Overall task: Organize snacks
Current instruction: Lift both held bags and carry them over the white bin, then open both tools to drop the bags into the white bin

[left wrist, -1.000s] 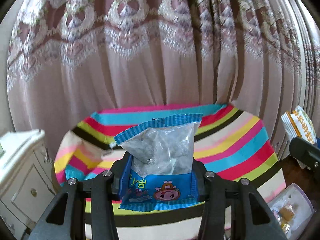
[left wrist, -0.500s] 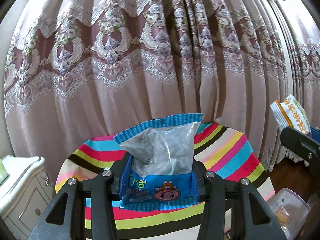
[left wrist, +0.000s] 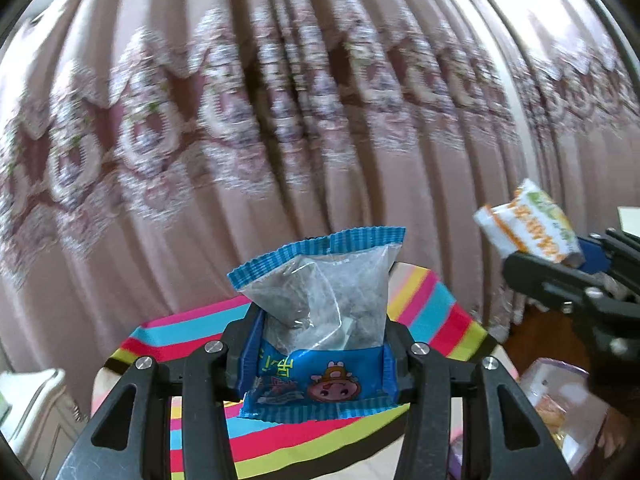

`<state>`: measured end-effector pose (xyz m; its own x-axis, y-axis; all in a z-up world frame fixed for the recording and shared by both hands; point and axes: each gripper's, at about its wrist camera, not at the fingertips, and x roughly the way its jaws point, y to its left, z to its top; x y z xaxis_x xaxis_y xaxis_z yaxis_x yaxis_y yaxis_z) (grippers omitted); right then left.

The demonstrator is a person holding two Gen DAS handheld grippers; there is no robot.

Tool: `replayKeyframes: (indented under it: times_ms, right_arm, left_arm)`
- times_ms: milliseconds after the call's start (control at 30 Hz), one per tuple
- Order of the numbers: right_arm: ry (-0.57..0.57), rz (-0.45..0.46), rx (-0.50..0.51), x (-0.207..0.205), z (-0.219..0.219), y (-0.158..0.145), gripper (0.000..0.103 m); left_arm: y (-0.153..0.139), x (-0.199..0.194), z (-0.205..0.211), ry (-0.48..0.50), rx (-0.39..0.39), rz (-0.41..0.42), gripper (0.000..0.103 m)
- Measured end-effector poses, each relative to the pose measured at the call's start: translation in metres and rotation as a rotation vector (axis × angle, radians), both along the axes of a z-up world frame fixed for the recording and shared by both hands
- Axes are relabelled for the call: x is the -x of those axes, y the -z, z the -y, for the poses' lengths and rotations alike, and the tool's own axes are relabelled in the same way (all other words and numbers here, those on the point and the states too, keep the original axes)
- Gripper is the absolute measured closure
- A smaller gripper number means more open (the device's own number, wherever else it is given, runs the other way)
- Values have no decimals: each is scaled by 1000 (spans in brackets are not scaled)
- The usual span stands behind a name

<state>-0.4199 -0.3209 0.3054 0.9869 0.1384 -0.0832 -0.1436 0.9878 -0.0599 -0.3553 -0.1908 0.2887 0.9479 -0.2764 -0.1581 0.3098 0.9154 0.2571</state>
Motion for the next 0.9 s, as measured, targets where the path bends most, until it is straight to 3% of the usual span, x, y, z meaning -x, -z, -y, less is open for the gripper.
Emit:
replayKeyframes:
  times_ms: [200,367,533,833,900]
  right_arm:
    - [112,-59,-22,13,47,15,64]
    - [216,-117,-39,26,85,29,64]
    - [329,-250,-80,33,123,61,63]
    - [457,-502,-178,35,172,120,63]
    - [467,-553,-187,27,178,131,59]
  left_arm:
    - [21,15,60,146,-95,-16,54]
    - [48,19,102,285,-137,-131,54]
    - [82,21,140,407,-187,-266,54]
    - [131,8,182,507,-216,-445,54]
    - [145,-1,187,547,-207,-515,52]
